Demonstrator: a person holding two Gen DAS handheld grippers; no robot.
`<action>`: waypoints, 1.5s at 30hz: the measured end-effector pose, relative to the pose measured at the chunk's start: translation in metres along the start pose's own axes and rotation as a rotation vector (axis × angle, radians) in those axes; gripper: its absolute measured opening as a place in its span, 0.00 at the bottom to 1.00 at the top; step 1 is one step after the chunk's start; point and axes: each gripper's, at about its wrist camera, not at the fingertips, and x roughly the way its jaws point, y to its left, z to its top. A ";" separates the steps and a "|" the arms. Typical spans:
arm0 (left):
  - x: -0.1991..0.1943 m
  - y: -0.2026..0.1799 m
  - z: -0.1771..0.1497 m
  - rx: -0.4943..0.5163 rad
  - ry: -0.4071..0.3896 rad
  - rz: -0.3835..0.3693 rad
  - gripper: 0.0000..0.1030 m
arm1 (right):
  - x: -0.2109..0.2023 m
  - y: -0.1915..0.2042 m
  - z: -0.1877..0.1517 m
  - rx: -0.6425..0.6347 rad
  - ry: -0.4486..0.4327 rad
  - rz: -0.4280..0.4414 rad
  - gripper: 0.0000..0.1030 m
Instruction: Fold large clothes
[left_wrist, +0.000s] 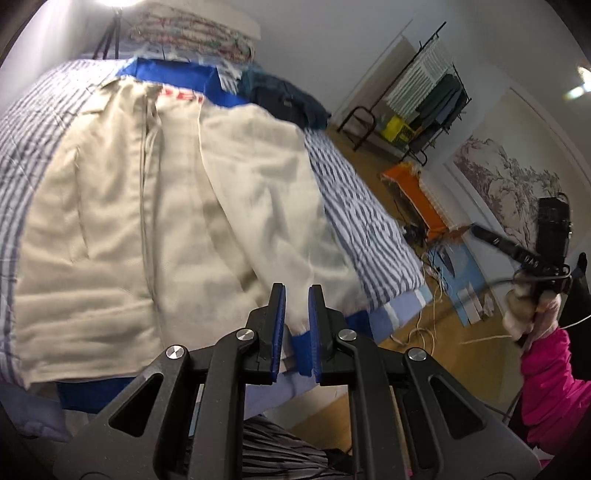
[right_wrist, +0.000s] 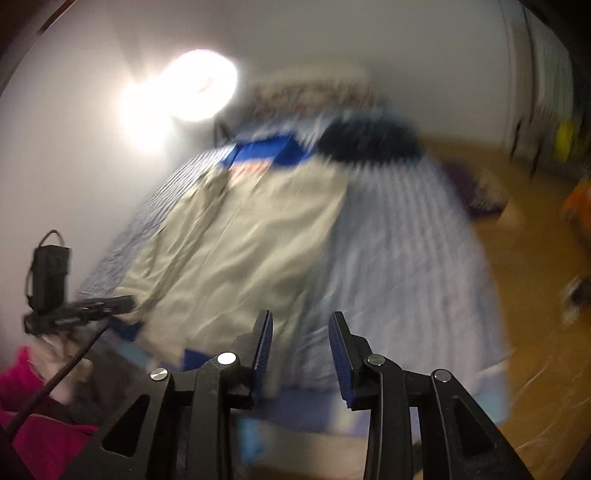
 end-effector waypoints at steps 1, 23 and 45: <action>0.000 -0.003 0.001 0.004 -0.002 0.002 0.09 | -0.008 -0.005 0.006 -0.018 -0.023 -0.040 0.33; 0.168 -0.098 -0.031 0.171 0.233 0.047 0.55 | 0.005 -0.083 -0.035 0.107 -0.027 0.051 0.51; 0.128 -0.058 -0.012 -0.096 0.177 -0.111 0.11 | 0.120 -0.064 0.017 0.237 0.011 0.319 0.59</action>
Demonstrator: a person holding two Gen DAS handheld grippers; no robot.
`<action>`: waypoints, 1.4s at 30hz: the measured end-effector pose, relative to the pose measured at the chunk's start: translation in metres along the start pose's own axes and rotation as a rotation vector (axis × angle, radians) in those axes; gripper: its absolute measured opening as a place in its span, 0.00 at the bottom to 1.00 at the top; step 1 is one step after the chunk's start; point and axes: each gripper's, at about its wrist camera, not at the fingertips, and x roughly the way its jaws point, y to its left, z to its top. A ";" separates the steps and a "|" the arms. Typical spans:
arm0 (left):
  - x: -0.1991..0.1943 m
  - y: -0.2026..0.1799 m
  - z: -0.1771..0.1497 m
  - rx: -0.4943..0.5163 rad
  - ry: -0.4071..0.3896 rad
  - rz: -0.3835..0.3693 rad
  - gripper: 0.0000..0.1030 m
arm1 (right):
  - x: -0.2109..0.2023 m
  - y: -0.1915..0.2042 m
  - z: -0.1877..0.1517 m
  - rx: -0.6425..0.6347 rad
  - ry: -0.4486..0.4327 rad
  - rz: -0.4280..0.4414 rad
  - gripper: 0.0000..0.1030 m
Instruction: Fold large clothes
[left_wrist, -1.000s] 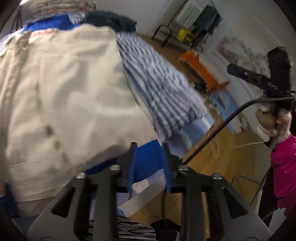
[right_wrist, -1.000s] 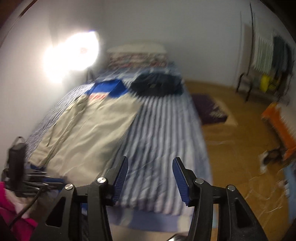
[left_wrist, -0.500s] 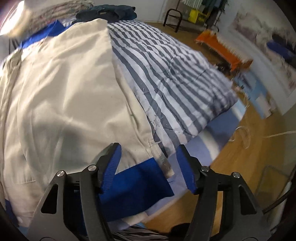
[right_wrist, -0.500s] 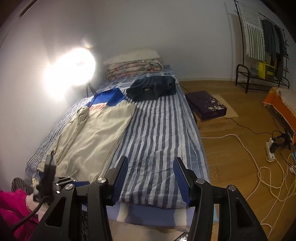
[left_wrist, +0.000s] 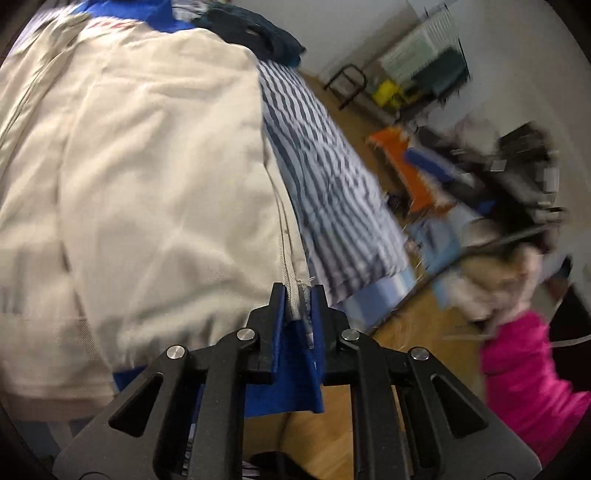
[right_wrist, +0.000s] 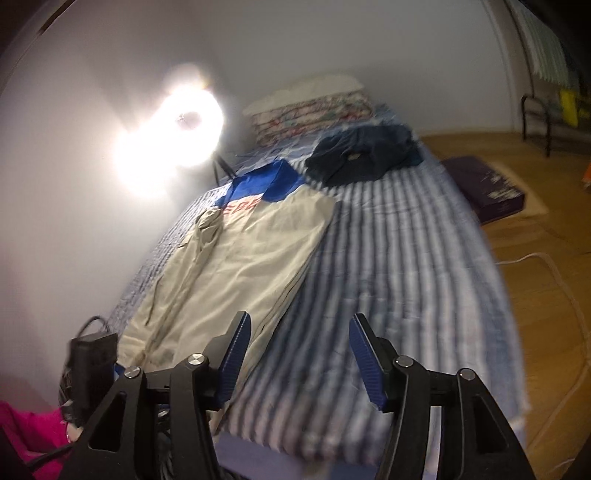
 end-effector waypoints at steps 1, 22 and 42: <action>-0.005 0.003 0.000 -0.021 -0.007 -0.016 0.11 | 0.014 -0.003 0.004 0.030 0.011 0.020 0.61; -0.035 0.032 0.008 -0.112 -0.037 -0.128 0.11 | 0.225 -0.015 0.096 0.252 0.152 -0.085 0.08; -0.104 0.114 -0.025 -0.303 -0.185 -0.128 0.11 | 0.304 0.199 0.129 -0.308 0.249 -0.214 0.02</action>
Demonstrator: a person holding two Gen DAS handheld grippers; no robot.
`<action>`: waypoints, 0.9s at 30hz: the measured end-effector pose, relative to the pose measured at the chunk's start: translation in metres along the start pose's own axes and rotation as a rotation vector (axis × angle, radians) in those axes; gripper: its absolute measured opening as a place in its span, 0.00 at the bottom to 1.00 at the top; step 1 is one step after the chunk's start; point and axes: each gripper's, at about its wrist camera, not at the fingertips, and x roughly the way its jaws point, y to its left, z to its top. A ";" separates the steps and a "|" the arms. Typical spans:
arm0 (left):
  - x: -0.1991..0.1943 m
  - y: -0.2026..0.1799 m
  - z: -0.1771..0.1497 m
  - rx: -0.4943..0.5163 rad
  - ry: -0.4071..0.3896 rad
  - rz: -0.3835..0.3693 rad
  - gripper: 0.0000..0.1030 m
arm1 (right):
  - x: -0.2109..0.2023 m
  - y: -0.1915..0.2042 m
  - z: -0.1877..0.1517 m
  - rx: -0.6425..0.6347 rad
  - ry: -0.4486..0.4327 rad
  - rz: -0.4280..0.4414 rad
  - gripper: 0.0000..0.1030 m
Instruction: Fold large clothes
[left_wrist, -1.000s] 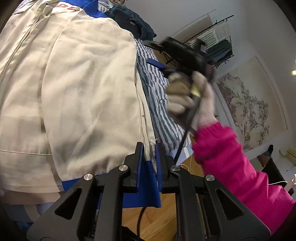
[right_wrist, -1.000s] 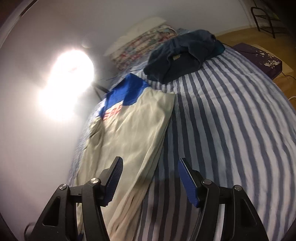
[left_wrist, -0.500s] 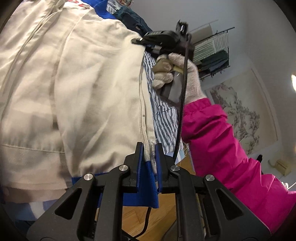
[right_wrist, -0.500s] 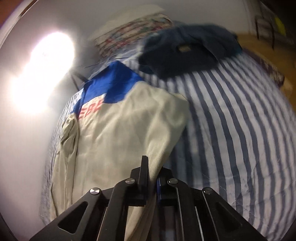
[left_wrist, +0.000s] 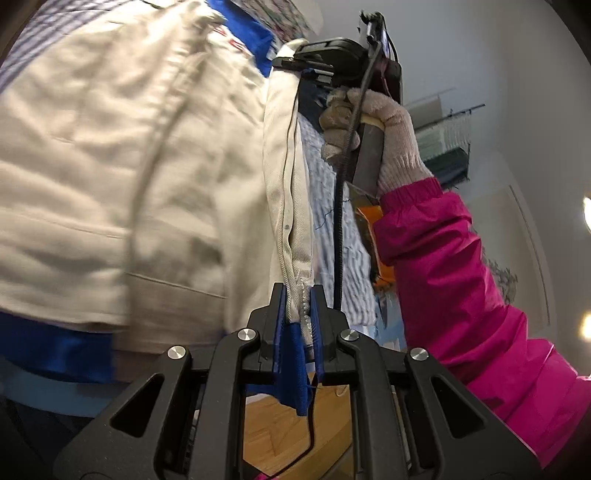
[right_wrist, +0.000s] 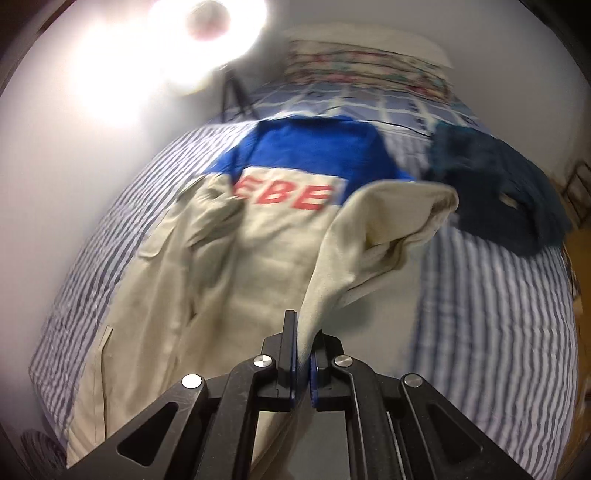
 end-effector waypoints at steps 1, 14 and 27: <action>-0.003 0.005 -0.001 -0.007 -0.005 0.012 0.11 | 0.011 0.012 0.004 -0.021 0.009 0.005 0.01; -0.006 0.032 0.004 -0.048 -0.003 0.086 0.11 | 0.029 0.012 0.003 0.072 0.006 0.307 0.21; -0.020 0.026 0.002 0.002 -0.024 0.113 0.11 | 0.002 -0.039 -0.051 0.133 0.027 0.144 0.24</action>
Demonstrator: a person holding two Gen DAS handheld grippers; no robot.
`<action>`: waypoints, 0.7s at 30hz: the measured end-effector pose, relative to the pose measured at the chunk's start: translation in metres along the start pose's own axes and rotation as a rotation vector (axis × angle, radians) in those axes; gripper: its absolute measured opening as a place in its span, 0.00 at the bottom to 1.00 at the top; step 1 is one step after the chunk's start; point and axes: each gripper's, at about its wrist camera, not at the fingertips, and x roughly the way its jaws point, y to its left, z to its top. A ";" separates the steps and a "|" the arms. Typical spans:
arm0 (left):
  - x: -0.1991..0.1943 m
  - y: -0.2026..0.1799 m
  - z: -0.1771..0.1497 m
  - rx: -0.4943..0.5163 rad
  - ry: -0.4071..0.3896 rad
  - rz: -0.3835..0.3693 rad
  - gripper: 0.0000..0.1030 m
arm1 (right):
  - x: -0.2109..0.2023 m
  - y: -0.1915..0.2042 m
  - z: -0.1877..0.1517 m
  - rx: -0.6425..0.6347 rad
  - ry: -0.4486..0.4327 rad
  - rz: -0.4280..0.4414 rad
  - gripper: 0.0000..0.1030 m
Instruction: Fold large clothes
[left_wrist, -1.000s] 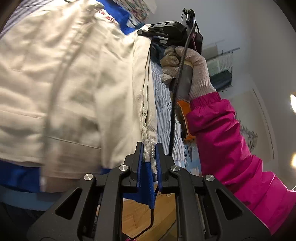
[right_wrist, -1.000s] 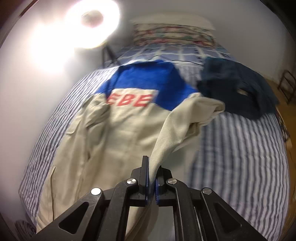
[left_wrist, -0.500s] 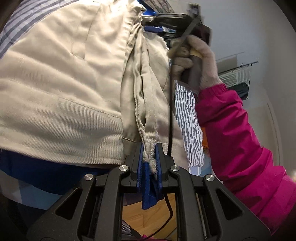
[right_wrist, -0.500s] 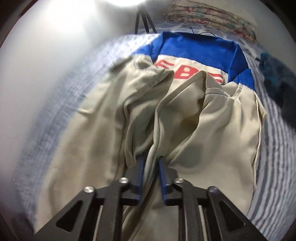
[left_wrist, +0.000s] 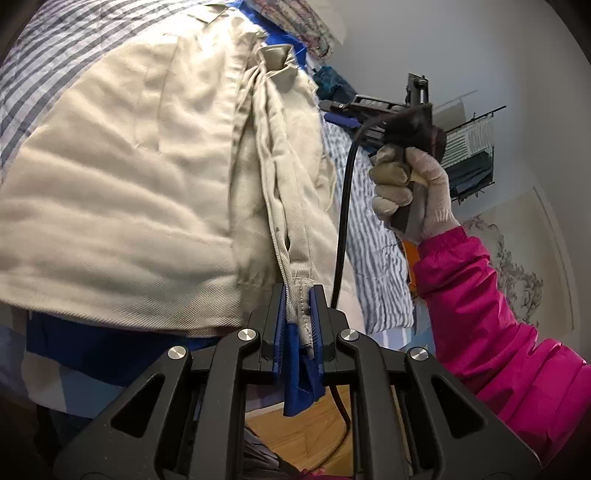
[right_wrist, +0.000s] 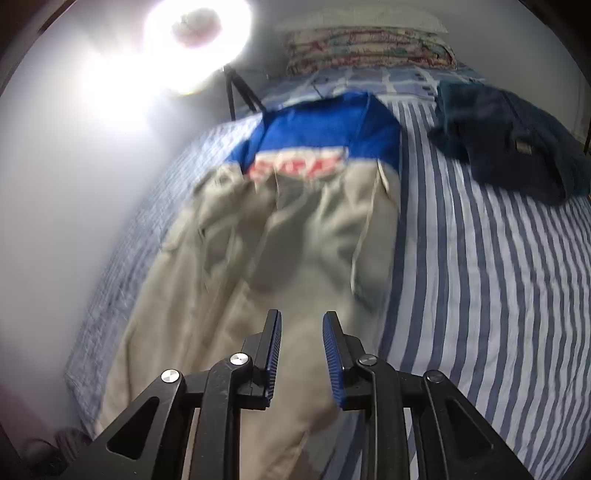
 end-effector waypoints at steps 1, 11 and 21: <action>0.001 0.002 0.000 -0.004 0.002 0.006 0.11 | 0.007 -0.002 -0.004 0.000 0.015 -0.008 0.24; -0.031 0.002 -0.005 0.015 -0.062 0.035 0.11 | 0.037 0.039 0.006 -0.096 0.020 0.057 0.20; -0.046 -0.007 -0.002 0.078 -0.110 0.079 0.11 | 0.069 0.019 0.072 0.041 -0.081 -0.084 0.21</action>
